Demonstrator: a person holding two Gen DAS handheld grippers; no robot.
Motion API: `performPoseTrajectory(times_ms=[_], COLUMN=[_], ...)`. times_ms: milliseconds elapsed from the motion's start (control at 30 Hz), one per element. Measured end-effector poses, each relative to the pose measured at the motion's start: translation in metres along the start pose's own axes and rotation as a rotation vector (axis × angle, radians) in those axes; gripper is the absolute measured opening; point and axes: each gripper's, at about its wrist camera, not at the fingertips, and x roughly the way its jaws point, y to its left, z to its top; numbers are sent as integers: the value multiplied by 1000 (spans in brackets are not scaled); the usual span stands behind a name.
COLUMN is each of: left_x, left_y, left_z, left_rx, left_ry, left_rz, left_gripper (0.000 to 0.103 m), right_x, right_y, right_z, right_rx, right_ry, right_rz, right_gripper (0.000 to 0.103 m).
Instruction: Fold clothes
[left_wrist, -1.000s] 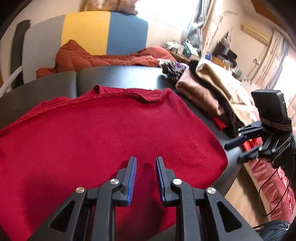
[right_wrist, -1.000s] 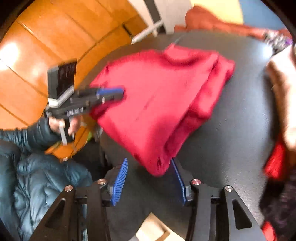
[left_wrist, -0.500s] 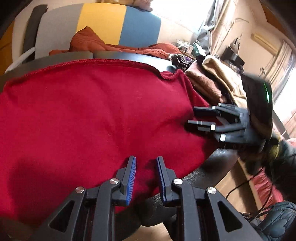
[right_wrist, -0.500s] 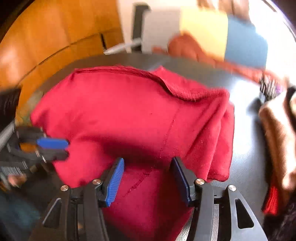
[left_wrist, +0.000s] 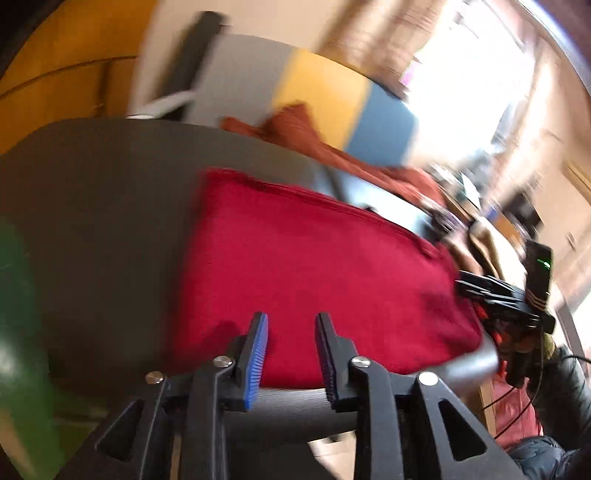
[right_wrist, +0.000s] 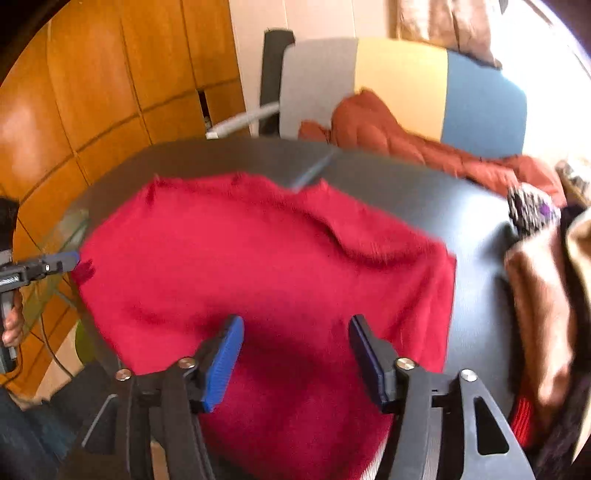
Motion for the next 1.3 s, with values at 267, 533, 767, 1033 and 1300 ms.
performPoseTrajectory(times_ms=[267, 533, 767, 1033, 1300], left_x=[0, 32, 17, 23, 6], left_y=[46, 41, 47, 44, 27], left_z=[-2, 1, -14, -20, 34], left_rx=[-97, -65, -18, 25, -21], left_ry=[40, 123, 128, 155, -17], left_rz=[-28, -55, -57, -13, -37], left_gripper=[33, 21, 7, 11, 16], right_x=[48, 67, 70, 72, 72], right_y=[10, -3, 2, 4, 5], right_z=[22, 5, 2, 0, 0], right_rx=[76, 129, 88, 64, 57], right_ry=[8, -32, -32, -29, -31], right_rz=[-47, -49, -32, -23, -32], right_gripper=[74, 87, 96, 100, 100])
